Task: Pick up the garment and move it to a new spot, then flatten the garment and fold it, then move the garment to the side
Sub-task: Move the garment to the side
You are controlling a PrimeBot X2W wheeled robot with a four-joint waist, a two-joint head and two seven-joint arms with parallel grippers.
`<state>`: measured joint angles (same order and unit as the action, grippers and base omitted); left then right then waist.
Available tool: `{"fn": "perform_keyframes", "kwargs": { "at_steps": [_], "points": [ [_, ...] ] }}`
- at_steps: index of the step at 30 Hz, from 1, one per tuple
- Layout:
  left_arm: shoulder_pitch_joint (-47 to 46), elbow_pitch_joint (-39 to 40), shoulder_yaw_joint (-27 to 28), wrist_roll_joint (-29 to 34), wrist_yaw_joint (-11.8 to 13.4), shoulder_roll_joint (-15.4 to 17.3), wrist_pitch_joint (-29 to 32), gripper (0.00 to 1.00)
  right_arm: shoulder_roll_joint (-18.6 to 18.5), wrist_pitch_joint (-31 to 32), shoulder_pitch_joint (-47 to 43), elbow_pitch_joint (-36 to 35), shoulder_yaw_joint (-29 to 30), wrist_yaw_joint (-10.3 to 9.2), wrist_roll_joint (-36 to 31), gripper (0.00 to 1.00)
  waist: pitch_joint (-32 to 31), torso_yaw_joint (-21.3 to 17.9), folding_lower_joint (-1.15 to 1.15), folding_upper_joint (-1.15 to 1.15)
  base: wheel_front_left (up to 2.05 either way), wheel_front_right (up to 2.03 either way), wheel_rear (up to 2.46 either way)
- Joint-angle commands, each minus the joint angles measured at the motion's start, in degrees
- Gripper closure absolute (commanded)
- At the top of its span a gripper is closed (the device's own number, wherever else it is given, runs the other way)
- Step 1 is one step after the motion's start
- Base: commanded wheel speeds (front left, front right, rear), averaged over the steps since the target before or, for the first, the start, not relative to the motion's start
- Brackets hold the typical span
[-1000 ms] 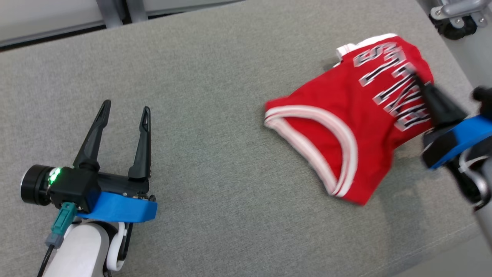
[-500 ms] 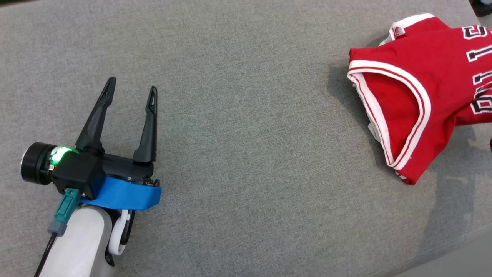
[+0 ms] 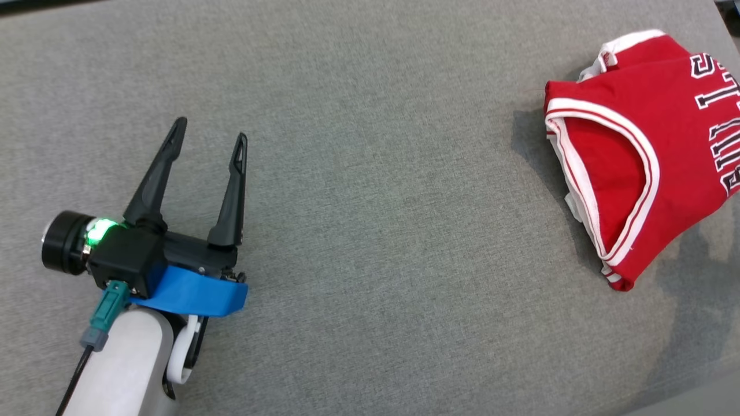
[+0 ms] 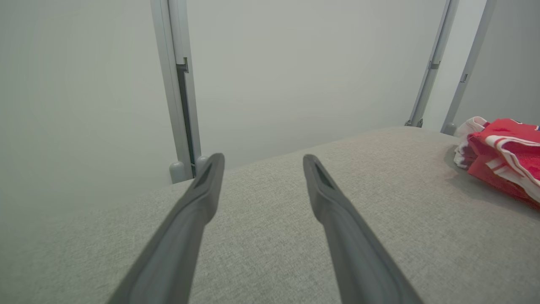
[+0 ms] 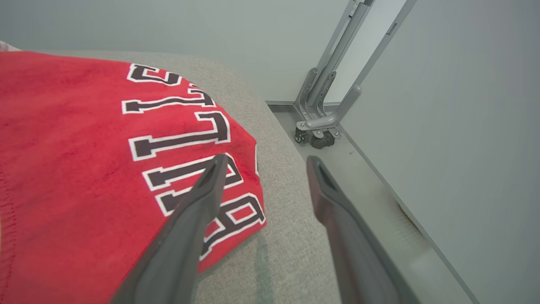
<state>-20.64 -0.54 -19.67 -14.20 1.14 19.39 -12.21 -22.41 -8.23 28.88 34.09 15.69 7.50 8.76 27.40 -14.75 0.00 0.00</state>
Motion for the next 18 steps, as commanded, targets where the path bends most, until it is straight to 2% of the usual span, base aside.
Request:
{"fn": "perform_keyframes", "kwargs": {
  "at_steps": [1,8,14,18],
  "points": [
    [0.8,-0.46,-0.11,-0.52,0.27,-0.05,-0.33,0.0,0.64,-0.87,-1.45,-0.73,1.16,-0.02,-0.98,0.0,-0.78,0.15,0.0,0.0,0.0,0.0,0.0],
    [4.92,-2.66,0.4,-1.91,1.68,-0.87,-1.06,0.0,6.8,-3.4,-10.69,-10.59,2.85,-0.02,-2.58,0.0,-6.58,2.0,0.0,0.0,0.0,0.0,0.0],
    [9.0,-4.28,1.67,-3.5,2.99,-0.61,-1.54,0.0,13.54,-0.86,-17.96,-21.44,-1.36,-0.02,-2.58,0.0,-11.03,4.13,0.0,0.0,0.0,0.0,0.0],
    [11.37,-5.62,2.91,-4.81,4.13,-1.03,-1.78,0.0,16.21,0.78,-21.3,-27.2,-4.21,-0.02,-2.4,0.0,-14.03,6.91,0.0,0.0,0.0,0.0,0.0]
  ]
}}
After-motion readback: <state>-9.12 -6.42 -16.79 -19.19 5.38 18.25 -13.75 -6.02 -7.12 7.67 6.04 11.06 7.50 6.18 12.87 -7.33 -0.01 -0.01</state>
